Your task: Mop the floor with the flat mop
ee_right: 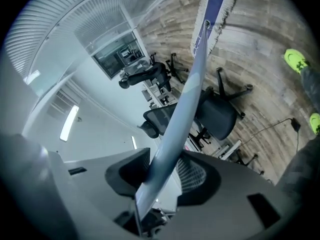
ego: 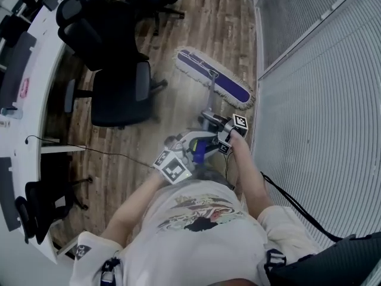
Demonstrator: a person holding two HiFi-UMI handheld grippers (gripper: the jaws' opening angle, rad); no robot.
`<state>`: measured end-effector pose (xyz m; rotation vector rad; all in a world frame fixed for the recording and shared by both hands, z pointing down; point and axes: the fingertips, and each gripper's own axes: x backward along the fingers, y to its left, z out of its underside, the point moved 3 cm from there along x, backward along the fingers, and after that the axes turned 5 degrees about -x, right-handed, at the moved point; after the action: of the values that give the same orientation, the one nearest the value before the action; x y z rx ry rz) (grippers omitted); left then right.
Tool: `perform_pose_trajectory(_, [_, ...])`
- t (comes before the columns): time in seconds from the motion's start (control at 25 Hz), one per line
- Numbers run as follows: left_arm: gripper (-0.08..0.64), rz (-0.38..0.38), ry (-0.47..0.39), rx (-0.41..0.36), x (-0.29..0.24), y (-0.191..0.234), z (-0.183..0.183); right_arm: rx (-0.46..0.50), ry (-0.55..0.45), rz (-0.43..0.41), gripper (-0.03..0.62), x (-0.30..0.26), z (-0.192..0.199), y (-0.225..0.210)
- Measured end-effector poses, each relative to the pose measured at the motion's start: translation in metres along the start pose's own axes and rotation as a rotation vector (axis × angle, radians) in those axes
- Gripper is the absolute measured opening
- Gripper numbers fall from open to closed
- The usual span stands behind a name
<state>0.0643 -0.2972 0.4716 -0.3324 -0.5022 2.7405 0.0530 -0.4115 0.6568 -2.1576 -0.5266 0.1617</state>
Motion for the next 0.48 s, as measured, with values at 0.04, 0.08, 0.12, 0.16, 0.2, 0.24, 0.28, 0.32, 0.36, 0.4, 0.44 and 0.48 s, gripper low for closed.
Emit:
perform_pose_trajectory(0.04, [0.114,-0.009,-0.003,0.002,-0.01,0.016,0.001,0.003,0.006,0.0,0.15,-0.004,-0.012,0.013])
perform_pose_trajectory(0.08, [0.114,-0.015,-0.004,0.002,-0.019,0.029,0.002,0.004,0.009,-0.001,0.151,-0.007,-0.023,0.024])
perform_pose_trajectory(0.12, [0.114,-0.018,-0.003,0.001,-0.029,0.04,0.005,0.004,0.008,-0.005,0.152,-0.01,-0.035,0.034])
perform_pose_trajectory(0.16, [0.114,-0.017,0.001,-0.001,-0.037,0.049,0.008,0.004,0.004,-0.007,0.152,-0.011,-0.045,0.041])
perform_pose_trajectory(0.2, [0.114,-0.015,0.006,-0.004,-0.044,0.057,0.013,0.003,-0.002,-0.007,0.152,-0.013,-0.056,0.046])
perform_pose_trajectory(0.24, [0.114,-0.012,0.012,-0.007,-0.05,0.064,0.018,0.004,-0.01,-0.005,0.151,-0.015,-0.066,0.05])
perform_pose_trajectory(0.28, [0.114,-0.01,0.017,-0.01,-0.056,0.071,0.022,0.005,-0.017,-0.003,0.151,-0.018,-0.075,0.054])
perform_pose_trajectory(0.32, [0.114,-0.009,0.021,-0.011,-0.062,0.079,0.026,0.005,-0.022,-0.002,0.15,-0.021,-0.084,0.059])
perform_pose_trajectory(0.36, [0.114,-0.01,0.024,-0.012,-0.067,0.087,0.029,0.004,-0.026,-0.001,0.151,-0.024,-0.092,0.064])
perform_pose_trajectory(0.4, [0.115,-0.011,0.024,-0.011,-0.073,0.095,0.032,0.004,-0.027,-0.001,0.151,-0.026,-0.101,0.07])
perform_pose_trajectory(0.44, [0.115,-0.012,0.023,-0.011,-0.079,0.103,0.034,0.006,-0.025,-0.001,0.152,-0.029,-0.109,0.076])
perform_pose_trajectory(0.48, [0.115,-0.012,0.02,-0.012,-0.085,0.111,0.036,0.009,-0.022,-0.002,0.151,-0.031,-0.117,0.081])
